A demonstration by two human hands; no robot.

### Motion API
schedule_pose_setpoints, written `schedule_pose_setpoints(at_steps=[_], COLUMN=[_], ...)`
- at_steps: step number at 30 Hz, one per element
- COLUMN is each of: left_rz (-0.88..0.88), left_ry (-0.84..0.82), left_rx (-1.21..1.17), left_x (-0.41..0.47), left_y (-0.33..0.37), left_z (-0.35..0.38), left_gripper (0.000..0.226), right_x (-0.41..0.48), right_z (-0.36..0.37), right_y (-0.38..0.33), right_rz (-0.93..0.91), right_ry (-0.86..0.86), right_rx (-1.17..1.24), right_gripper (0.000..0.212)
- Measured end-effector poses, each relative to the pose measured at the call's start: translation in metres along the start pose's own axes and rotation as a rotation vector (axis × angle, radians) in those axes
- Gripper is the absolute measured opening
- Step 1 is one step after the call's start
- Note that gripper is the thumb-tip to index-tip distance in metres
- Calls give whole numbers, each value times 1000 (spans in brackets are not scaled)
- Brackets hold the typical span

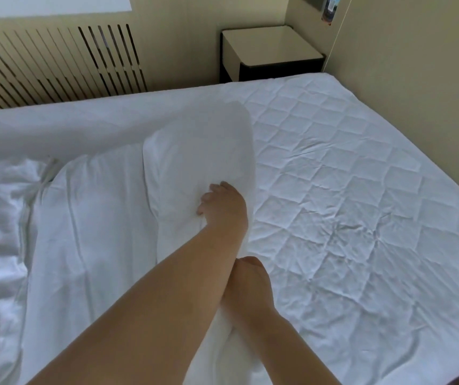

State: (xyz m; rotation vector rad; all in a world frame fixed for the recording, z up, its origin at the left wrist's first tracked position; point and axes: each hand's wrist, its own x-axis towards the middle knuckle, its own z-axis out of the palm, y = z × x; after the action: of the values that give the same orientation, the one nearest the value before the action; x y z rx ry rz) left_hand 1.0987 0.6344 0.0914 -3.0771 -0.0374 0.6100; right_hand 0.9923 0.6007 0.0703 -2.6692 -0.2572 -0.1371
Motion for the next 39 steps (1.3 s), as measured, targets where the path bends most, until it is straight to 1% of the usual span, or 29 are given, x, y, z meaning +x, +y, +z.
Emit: schedule_pose_setpoints(at_steps=[1,2,3,5,6,7,8,9,10,11,13,15,16,18,20,21,23,26,27,28,31,32,34,36,37,38,39], left_rz=[34,71,98,108,100,92,87,80,74,71,63,42,30,6,3,16,59,103,99,90,53,10,-114,-247,-339,-449,-549], left_ry=[49,89,117,151,173,198,224,244,267,300,361,386,394,426,485,530,615,728,759,783,829,824,789,690,634,570,507], left_rx=[19,13,3,-63,-122,-183,-237,-280,-324,-378,-499,-605,-660,-771,-858,-887,-935,-969,-970,-970,-980,-984,-1030,-1192,-1250,-1279,-1280], left_x=[2,4,6,12,15,15,14,10,6,-1,-15,-32,-41,-59,-77,-86,-109,-152,-166,-180,-222,-234,-248,-253,-251,-248,-242], left_y=[-1,-5,-10,-27,-36,-45,-56,-67,-79,-92,-119,-153,-171,-212,-255,-279,-330,-421,-458,-496,-612,-648,-722,-786,-809,-824,-830], left_z=[4,5,6,3,1,-3,-7,-11,-15,-19,-29,-40,-46,-56,-66,-70,-82,-97,-99,-100,-93,-84,-54,-14,4,19,34], left_gripper=[53,38,30,26,25,26,26,26,25,22,14,15,18,16,15,19,25,16,17,20,25,24,21,25,32,42,48], right_x=[-1,0,1,-7,-11,-12,-12,-12,-11,-8,2,11,14,22,25,27,29,22,19,16,7,4,0,-3,-5,-6,-8], right_z=[-2,-2,1,-9,-8,-8,-5,-1,3,4,3,1,3,9,21,27,36,46,52,58,91,106,137,173,193,213,230], right_y=[0,2,6,17,26,31,37,44,48,50,46,31,21,-13,-58,-82,-136,-231,-267,-303,-405,-436,-491,-533,-550,-562,-575], right_rz=[-2,-13,-33,17,54,120,225,291,365,430,530,602,601,523,371,287,154,-28,-80,-133,-312,-355,-420,-477,-494,-486,-457], right_ry=[-24,-75,-130,-325,-343,-275,-172,-99,-62,-66,-185,-256,-280,-357,-416,-423,-389,-332,-323,-320,-325,-325,-377,-424,-382,-359,-402], right_rx=[-24,-2,16,288,430,559,648,686,704,723,803,892,912,901,858,858,837,695,635,577,422,373,282,156,65,-54,-132], right_gripper=[42,28,20,44,52,55,56,56,51,44,52,54,54,57,61,59,45,45,44,47,84,91,98,108,110,105,90])
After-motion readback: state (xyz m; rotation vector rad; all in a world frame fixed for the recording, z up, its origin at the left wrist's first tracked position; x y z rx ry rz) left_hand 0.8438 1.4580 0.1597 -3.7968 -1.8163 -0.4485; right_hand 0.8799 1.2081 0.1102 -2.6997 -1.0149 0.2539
